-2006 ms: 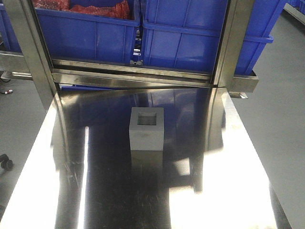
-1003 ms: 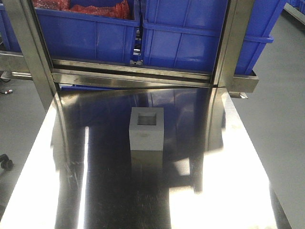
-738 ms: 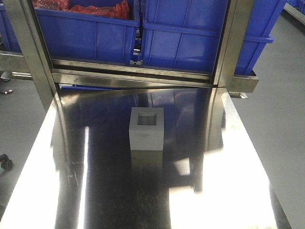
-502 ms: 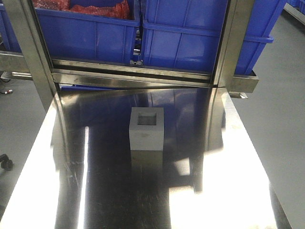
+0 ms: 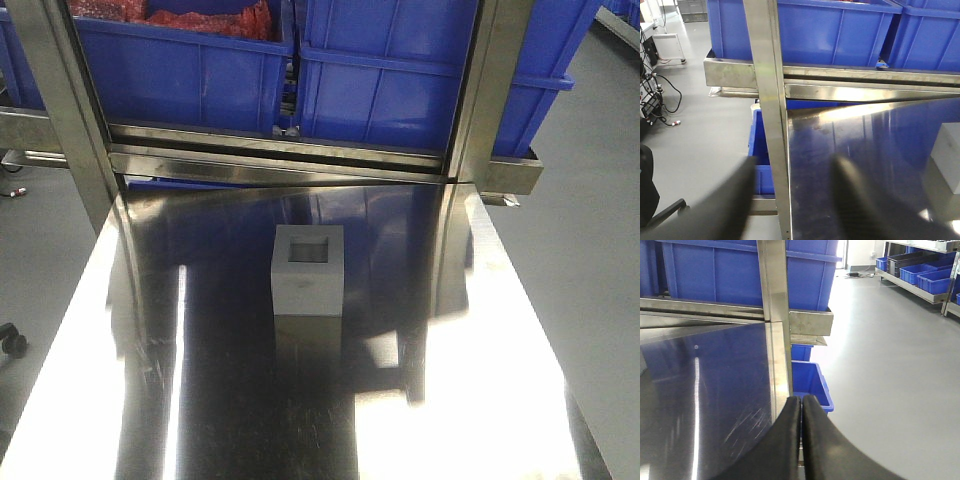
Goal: Sort gray base to blue bin
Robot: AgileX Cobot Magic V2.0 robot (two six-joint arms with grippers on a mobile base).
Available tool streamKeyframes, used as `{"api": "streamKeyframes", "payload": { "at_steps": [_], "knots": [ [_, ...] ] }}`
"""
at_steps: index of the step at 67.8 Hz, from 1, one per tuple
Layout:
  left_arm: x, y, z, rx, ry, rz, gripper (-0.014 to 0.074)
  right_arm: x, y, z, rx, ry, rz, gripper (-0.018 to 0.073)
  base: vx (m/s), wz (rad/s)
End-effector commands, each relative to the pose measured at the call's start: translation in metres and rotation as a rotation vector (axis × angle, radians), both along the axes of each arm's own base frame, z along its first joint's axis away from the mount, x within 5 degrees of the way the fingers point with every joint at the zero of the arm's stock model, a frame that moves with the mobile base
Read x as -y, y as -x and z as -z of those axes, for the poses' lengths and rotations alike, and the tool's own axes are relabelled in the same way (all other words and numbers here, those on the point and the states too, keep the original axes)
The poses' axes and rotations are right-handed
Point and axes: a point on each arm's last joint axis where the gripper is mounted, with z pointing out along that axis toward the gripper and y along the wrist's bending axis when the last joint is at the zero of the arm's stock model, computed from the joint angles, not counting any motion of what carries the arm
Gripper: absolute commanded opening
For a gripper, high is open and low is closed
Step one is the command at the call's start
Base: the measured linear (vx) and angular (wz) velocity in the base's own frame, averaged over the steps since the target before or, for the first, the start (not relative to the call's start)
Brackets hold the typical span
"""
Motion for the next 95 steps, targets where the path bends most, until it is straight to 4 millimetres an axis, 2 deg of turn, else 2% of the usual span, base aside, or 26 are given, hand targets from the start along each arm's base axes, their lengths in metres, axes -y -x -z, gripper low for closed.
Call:
{"api": "streamKeyframes", "payload": {
  "at_steps": [1,7,28,36,50,57,69,86,95],
  "knots": [
    [0.0,-0.002,-0.018,0.106,0.003,-0.003,0.0636,0.001,-0.002,-0.005,0.053,0.024,0.004,-0.0005,0.0,0.0],
    [0.0,-0.002,-0.018,0.106,0.003,-0.003,0.0735,0.001,-0.002,-0.005,0.053,0.024,0.004,-0.0005,0.0,0.0],
    [0.0,-0.007,-0.019,0.082,-0.003,0.001,0.0663,0.001,-0.002,-0.005,0.053,0.024,0.004,-0.0005,0.0,0.0],
    [0.0,-0.025,-0.032,0.031,-0.061,0.032,0.0615,0.001,-0.002,-0.005,0.053,0.024,0.004,-0.0005,0.0,0.0],
    [0.012,-0.086,-0.048,-0.058,-0.085,0.169,0.0545,0.001,-0.002,-0.005,0.053,0.024,0.004,-0.0005,0.0,0.0],
    [0.031,-0.119,-0.046,-0.095,-0.081,0.27,0.0539,0.001,-0.002,-0.005,0.053,0.024,0.004,-0.0005,0.0,0.0],
    [0.078,-0.178,-0.026,-0.203,-0.066,0.411,0.0539,0.001,-0.002,-0.005,0.053,0.024,0.004,-0.0005,0.0,0.0],
    [0.149,-0.236,-0.001,-0.355,0.037,0.523,0.0539,0.001,-0.002,-0.005,0.053,0.024,0.004,-0.0005,0.0,0.0],
    [0.175,-0.261,0.011,-0.439,0.13,0.52,0.0542,0.001,-0.002,-0.005,0.053,0.024,0.004,-0.0005,0.0,0.0]
  ]
}}
